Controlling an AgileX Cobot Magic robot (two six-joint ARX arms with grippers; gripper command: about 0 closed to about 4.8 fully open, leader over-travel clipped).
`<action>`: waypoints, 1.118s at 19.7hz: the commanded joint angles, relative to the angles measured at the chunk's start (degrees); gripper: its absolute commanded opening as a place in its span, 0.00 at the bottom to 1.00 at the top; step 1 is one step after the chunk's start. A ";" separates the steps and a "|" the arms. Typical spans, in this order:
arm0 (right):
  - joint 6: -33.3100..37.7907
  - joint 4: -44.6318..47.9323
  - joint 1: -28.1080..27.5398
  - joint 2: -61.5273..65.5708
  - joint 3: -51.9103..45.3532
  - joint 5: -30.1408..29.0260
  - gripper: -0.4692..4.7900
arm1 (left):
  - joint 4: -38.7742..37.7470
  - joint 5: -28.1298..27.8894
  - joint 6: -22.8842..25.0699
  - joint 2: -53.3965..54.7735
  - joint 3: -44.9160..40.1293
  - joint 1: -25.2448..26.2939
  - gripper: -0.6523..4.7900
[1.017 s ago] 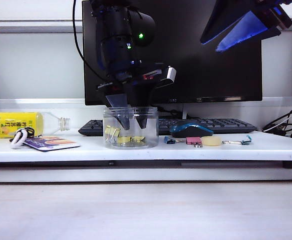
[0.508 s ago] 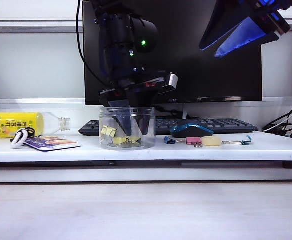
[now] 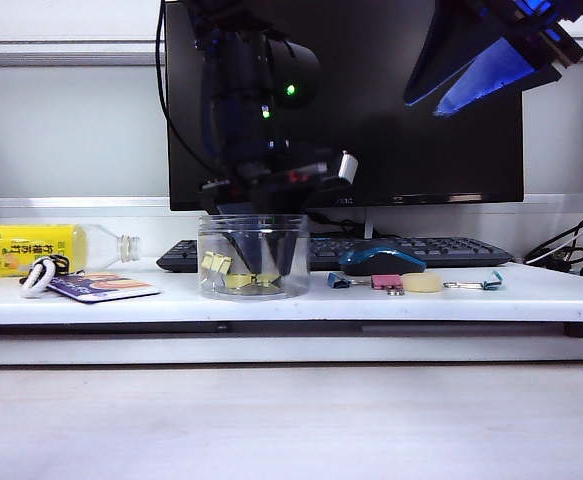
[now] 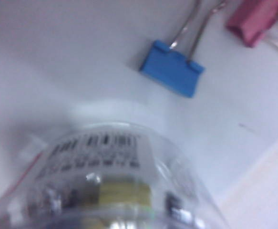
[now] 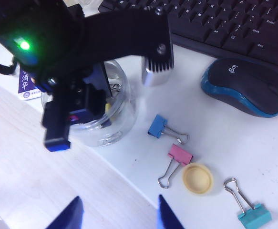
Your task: Take the clips out of the round transparent plastic box and place them on the table.
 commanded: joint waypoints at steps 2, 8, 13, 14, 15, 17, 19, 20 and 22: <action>-0.31 1.81 0.04 0.07 0.24 0.04 0.47 | 0.59 -1.20 0.44 0.90 -0.50 0.02 0.50; -0.31 2.23 0.04 0.11 0.24 0.04 0.47 | 1.86 -4.74 0.42 1.40 -0.50 -0.02 0.48; -0.31 2.21 0.02 0.11 0.24 0.07 0.47 | 4.07 -5.88 0.35 1.73 -0.46 -0.28 0.36; -0.31 2.21 0.02 0.11 0.24 0.07 0.47 | 4.20 -6.12 0.35 1.73 -0.44 -0.28 0.36; -0.31 2.25 0.02 0.11 0.24 0.07 0.47 | 4.20 -6.86 0.35 1.73 -0.44 -0.28 0.36; -0.31 2.25 0.02 0.11 0.24 0.07 0.47 | 3.06 -8.39 0.37 1.70 0.72 -0.31 0.36; -0.31 2.25 0.02 0.11 0.24 0.07 0.47 | 1.90 -8.35 0.15 1.49 3.10 -0.31 0.36; -0.31 2.23 0.02 0.11 0.24 0.07 0.47 | 1.01 -8.20 -0.46 1.49 4.90 -0.31 0.36; -0.31 2.21 0.02 0.11 0.24 0.04 0.47 | -0.72 -6.62 -1.84 1.18 8.85 -0.31 0.36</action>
